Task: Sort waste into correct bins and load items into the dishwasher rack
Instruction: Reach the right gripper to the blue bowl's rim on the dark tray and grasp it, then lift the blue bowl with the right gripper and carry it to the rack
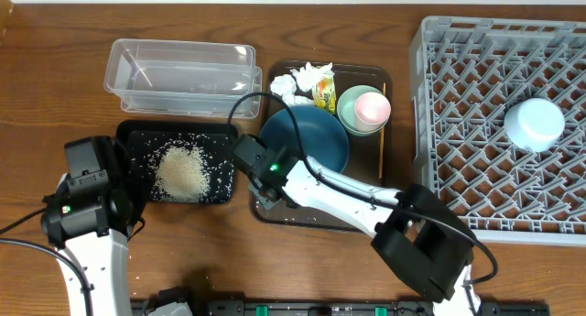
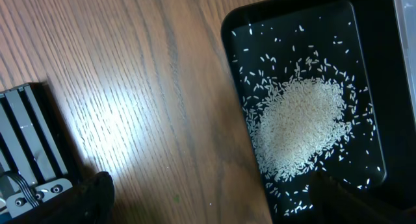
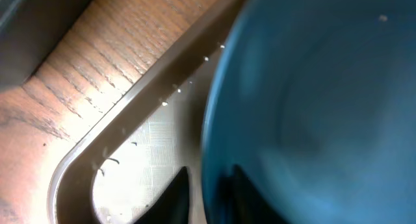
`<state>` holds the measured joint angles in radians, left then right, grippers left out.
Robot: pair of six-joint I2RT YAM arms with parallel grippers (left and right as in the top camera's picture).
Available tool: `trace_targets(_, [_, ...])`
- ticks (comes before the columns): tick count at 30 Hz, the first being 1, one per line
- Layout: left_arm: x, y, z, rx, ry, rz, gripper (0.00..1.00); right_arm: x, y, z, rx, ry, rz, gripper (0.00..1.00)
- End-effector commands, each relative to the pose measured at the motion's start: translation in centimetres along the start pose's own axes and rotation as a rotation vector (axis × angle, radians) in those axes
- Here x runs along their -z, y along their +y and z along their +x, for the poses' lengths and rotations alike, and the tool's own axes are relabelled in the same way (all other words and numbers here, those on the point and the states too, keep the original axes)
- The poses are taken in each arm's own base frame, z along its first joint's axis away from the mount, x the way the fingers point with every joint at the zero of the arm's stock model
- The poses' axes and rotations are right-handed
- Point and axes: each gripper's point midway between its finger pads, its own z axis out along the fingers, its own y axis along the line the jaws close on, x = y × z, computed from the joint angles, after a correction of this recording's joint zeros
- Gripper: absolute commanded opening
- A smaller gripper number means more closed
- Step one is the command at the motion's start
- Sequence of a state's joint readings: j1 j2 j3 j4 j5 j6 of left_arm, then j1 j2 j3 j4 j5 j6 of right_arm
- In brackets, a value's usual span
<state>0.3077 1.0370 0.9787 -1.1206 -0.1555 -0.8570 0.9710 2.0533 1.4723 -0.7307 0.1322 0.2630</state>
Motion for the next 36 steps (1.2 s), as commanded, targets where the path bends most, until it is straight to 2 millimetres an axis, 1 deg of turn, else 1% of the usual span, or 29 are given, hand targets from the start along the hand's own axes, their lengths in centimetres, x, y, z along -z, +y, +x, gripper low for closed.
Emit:
trace_targets(1, [0.4, -0.2, -0.4, 0.002, -0.007, 0.009, 0.97, 2.0, 0.4, -2.2, -0.008, -0.055, -0.002, 0.05])
trace_targets(2, [0.4, -0.2, -0.4, 0.002, -0.007, 0.009, 0.97, 2.2, 0.4, -2.3, -0.009, -0.053, -0.002, 0.01])
trace_targets(4, [0.4, -0.2, -0.4, 0.002, -0.007, 0.009, 0.97, 2.7, 0.4, -2.5, -0.033, -0.048, -0.007, 0.01])
trace_targets(7, [0.4, -0.2, -0.4, 0.002, -0.007, 0.009, 0.97, 3.5, 1.5, -2.7, -0.037, -0.04, -0.065, 0.01])
trace_targets(9, [0.4, -0.2, -0.4, 0.002, -0.007, 0.009, 0.97, 4.4, 2.0, -3.2, -0.038, -0.049, -0.099, 0.01])
trace_targets(11, [0.4, -0.2, -0.4, 0.002, -0.007, 0.009, 0.97, 6.1, 1.9, -4.0, -0.052, -0.073, -0.11, 0.01])
trace_targets(13, [0.4, -0.2, -0.4, 0.002, -0.007, 0.009, 0.97, 8.8, 1.4, -5.3, -0.067, -0.115, -0.119, 0.01])
trace_targets(14, [0.4, -0.2, -0.4, 0.002, -0.007, 0.009, 0.97, 10.5, 0.8, -6.1, -0.079, -0.143, -0.124, 0.01])
trace_targets(15, [0.4, -0.2, -0.4, 0.002, -0.007, 0.009, 0.97, 12.5, -0.2, -6.9, -0.094, -0.177, -0.12, 0.01])
trace_targets(16, [0.4, -0.2, -0.4, 0.002, -0.007, 0.009, 0.97, 13.9, -1.1, -7.3, -0.103, -0.2, -0.111, 0.01])
trace_targets(17, [0.4, -0.2, -0.4, 0.002, -0.007, 0.009, 0.97, 16.1, -2.8, -7.8, -0.124, -0.232, -0.095, 0.01])
trace_targets(18, [0.4, -0.2, -0.4, 0.002, -0.007, 0.009, 0.97, 17.8, -4.4, -8.2, -0.153, -0.258, -0.083, 0.01])
trace_targets(20, [0.4, -0.2, -0.4, 0.002, -0.007, 0.009, 0.97, 21.8, -8.6, -8.4, -0.235, -0.315, -0.069, 0.01])
trace_targets(22, [0.4, -0.2, -0.4, 0.002, -0.007, 0.009, 0.97, 25.4, -13.1, -8.0, -0.312, -0.377, -0.066, 0.01])
trace_targets(24, [0.4, -0.2, -0.4, 0.002, -0.007, 0.009, 0.97, 28.6, -17.4, -7.1, -0.36, -0.449, -0.094, 0.01])
trace_targets(27, [0.4, -0.2, -0.4, 0.002, -0.007, 0.009, 0.97, 32.3, -23.1, -4.8, -0.446, -0.539, -0.169, 0.01])
trace_targets(29, [0.4, -0.2, -0.4, 0.002, -0.007, 0.009, 0.97, 34.1, -26.6, -3.0, -0.492, -0.6, -0.228, 0.01])
trace_targets(32, [0.4, -0.2, -0.4, 0.002, -0.007, 0.009, 0.97, 35.7, -30.5, -0.7, -0.518, -0.684, -0.334, 0.01])
trace_targets(34, [0.4, -0.2, -0.4, 0.002, -0.007, 0.009, 0.97, 36.1, -32.2, 0.7, -0.531, -0.732, -0.422, 0.01])
trace_targets(35, [0.4, -0.2, -0.4, 0.002, -0.007, 0.009, 0.97, 35.9, -32.9, 1.3, -0.542, -0.746, -0.455, 0.01])
trace_targets(36, [0.4, -0.2, -0.4, 0.002, -0.007, 0.009, 0.97, 35.4, -33.8, 2.3, -0.575, -0.751, -0.495, 0.01])
